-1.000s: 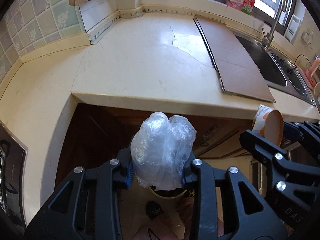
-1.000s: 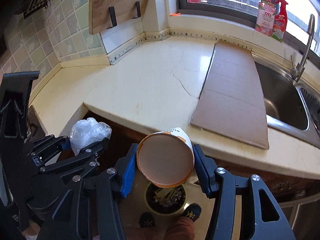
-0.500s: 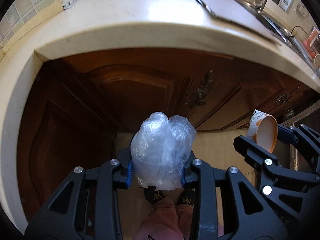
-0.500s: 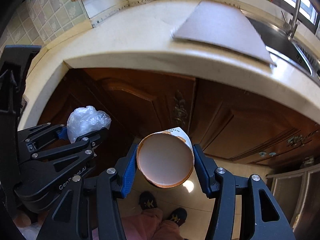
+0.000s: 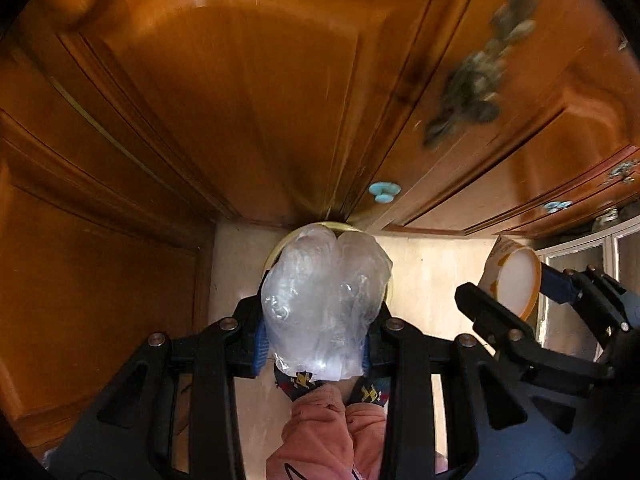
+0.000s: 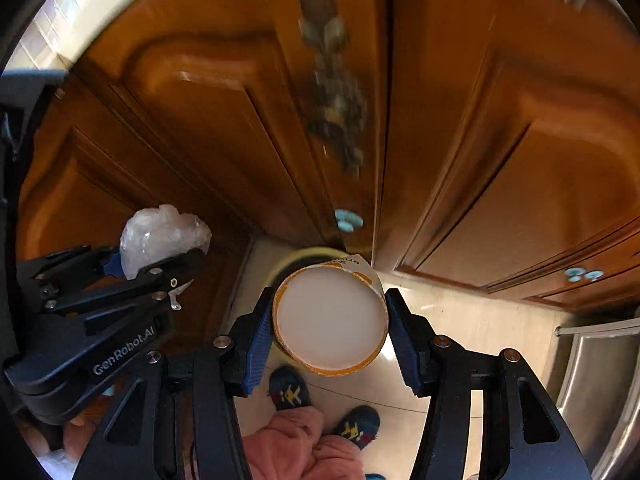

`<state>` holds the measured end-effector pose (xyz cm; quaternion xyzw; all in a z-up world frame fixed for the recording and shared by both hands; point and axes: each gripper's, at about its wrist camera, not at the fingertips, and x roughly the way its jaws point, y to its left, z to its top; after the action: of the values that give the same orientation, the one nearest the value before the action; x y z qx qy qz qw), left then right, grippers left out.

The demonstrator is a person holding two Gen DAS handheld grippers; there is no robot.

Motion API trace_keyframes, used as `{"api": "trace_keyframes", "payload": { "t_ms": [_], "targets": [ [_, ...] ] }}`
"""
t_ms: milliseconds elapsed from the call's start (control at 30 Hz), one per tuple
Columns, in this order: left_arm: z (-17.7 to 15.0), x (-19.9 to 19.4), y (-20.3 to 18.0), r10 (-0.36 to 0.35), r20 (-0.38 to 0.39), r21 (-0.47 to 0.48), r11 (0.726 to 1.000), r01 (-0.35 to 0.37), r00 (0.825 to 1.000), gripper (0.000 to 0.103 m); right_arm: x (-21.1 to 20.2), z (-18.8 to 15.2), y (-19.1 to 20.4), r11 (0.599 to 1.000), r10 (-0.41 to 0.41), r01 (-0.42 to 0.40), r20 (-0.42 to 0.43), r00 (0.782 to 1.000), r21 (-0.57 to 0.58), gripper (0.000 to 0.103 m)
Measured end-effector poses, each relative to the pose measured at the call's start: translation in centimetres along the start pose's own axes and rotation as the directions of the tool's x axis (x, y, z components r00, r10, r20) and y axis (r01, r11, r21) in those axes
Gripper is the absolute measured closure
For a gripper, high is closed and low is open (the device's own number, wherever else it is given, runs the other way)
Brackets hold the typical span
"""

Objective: Collect trash
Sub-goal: 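Carry the plastic bag and paper cup down over the trash bin, then open the left tool over the bin while the right tool drops the cup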

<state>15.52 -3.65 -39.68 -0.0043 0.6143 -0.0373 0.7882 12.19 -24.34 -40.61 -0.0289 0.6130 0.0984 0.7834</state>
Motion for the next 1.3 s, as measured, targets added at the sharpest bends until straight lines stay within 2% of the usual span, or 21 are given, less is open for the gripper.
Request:
{"api": "trace_keyframes", "payload": {
  "t_ms": [233,500,1033,1133,1233,1300],
  "targets": [
    [-0.2,5.3,0.5,-0.004,-0.044,0.011,1.0,0.004,0.999,0.073,6.6,-0.7,-0.9,1.0,0.009,-0.008,-0.049,0.999,0.012,0.049],
    [-1.1,9.2,0.8,-0.029,-0.092,0.032,0.999,0.032,0.995,0.073,12.6,-1.8,-1.3,1.0,0.017,-0.017,-0.091,0.996,0.008,0.049],
    [-2.4,15.3,-0.1,-0.073,-0.173,0.09,0.992,0.09,0.982,0.072,18.5,-3.7,-1.9,1.0,0.001,0.001,-0.149,0.989,0.013,0.049],
    [-2.6,15.8,-0.1,-0.07,-0.181,0.099,0.991,0.089,0.981,0.069,18.9,-3.6,-2.2,0.999,0.019,-0.015,-0.155,0.988,0.032,0.048],
    [-2.5,16.5,0.2,-0.07,-0.191,0.103,0.991,0.091,0.979,0.06,19.3,-3.4,-2.7,0.998,0.03,-0.021,-0.157,0.987,0.059,0.048],
    [-2.5,16.8,0.5,-0.072,-0.189,0.098,0.991,0.092,0.979,0.049,19.5,-3.4,-3.0,0.997,0.043,-0.032,-0.156,0.987,0.074,0.048]
  ]
}}
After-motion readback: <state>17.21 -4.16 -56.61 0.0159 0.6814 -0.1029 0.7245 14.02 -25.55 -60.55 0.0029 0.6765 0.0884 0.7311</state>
